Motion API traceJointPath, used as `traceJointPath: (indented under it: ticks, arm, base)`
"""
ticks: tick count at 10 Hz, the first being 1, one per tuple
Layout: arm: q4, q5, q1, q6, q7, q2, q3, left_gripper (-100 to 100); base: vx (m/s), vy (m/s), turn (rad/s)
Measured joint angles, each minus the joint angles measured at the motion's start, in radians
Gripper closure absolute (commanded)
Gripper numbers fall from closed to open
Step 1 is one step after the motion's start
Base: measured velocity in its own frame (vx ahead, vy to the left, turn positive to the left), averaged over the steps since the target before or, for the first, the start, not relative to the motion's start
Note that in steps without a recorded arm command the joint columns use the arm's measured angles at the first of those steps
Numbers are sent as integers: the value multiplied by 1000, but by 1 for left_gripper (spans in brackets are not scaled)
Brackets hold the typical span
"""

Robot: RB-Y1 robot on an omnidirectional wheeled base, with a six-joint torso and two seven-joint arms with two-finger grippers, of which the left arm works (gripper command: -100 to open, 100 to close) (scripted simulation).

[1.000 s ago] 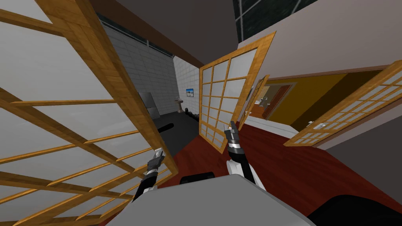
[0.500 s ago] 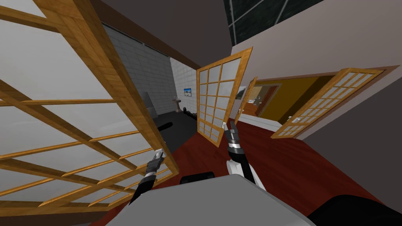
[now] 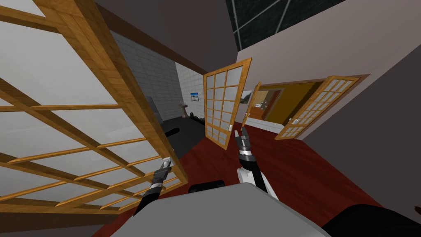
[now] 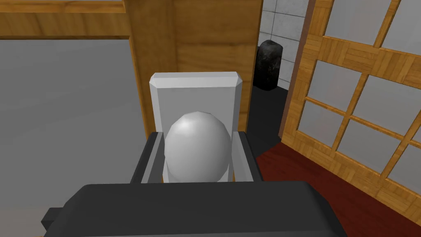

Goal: Pull the door open

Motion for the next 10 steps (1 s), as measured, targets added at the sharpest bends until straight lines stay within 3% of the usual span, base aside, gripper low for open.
traceJointPath:
  ticks: [4, 7, 10]
  arm:
    - [-16, -28, 37, -42, 51, 43, -51, 100]
    - [-14, -37, 48, -57, 69, 57, -67, 100]
    - [5, -54, 61, -109, 101, 79, -91, 100]
  base:
    - [-210, 32, -75]
    - [-164, 22, -89]
    - [-212, 67, -135]
